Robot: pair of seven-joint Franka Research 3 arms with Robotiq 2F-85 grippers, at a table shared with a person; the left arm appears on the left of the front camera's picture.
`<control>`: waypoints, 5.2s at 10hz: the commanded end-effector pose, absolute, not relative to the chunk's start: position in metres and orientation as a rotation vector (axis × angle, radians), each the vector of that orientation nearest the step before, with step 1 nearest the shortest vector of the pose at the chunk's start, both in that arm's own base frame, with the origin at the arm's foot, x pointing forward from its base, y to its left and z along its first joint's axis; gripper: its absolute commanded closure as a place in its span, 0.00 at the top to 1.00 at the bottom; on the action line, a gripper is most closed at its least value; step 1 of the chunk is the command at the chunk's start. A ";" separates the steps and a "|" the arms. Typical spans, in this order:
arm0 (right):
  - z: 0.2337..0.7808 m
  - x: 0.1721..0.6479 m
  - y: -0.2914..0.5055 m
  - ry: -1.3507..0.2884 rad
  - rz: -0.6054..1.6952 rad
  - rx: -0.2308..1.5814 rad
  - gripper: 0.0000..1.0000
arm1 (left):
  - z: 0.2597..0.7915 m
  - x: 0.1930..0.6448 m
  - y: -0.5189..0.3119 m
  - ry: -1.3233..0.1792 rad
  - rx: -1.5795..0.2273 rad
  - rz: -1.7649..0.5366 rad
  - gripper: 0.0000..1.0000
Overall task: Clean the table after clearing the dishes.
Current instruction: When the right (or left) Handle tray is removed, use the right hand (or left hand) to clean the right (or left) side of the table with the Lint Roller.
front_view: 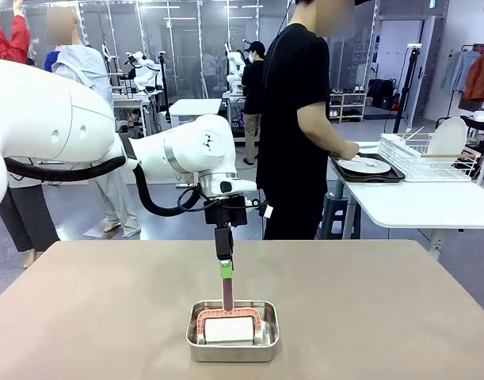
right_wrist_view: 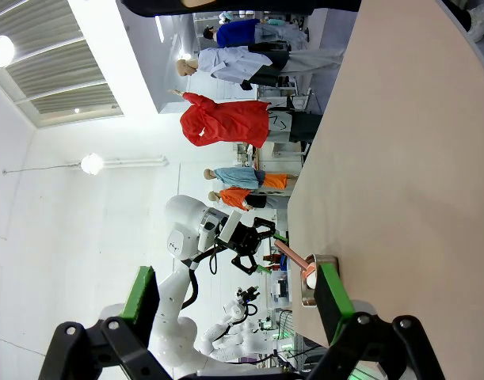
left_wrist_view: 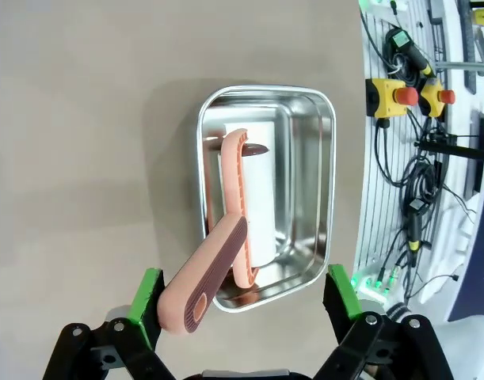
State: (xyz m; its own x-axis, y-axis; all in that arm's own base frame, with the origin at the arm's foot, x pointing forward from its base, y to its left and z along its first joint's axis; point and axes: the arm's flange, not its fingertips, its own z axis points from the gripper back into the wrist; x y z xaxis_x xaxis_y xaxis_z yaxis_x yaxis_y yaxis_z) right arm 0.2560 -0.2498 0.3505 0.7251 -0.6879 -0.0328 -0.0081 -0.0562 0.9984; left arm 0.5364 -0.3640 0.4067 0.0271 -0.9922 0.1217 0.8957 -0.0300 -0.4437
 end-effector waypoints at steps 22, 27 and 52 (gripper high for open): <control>0.353 0.252 -0.248 -0.590 -0.600 1.544 1.00 | 0.389 0.543 -0.366 0.379 -0.519 -1.518 0.00; 0.353 0.252 -0.248 -0.590 -0.600 1.544 1.00 | 0.503 0.493 -0.312 0.218 -0.458 -1.212 0.15; 0.353 0.252 -0.248 -0.590 -0.600 1.544 1.00 | 0.369 0.592 -0.100 -0.078 -0.668 -0.065 0.21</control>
State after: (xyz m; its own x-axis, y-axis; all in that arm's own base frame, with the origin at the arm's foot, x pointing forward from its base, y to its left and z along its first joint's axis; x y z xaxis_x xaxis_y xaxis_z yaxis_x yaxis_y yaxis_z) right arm 0.2560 -0.2502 0.3503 0.7251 -0.6879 -0.0334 -0.0080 -0.0569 0.9983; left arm 0.5794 -0.1059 0.3662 0.9938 0.0111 0.1105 0.0568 0.8043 -0.5915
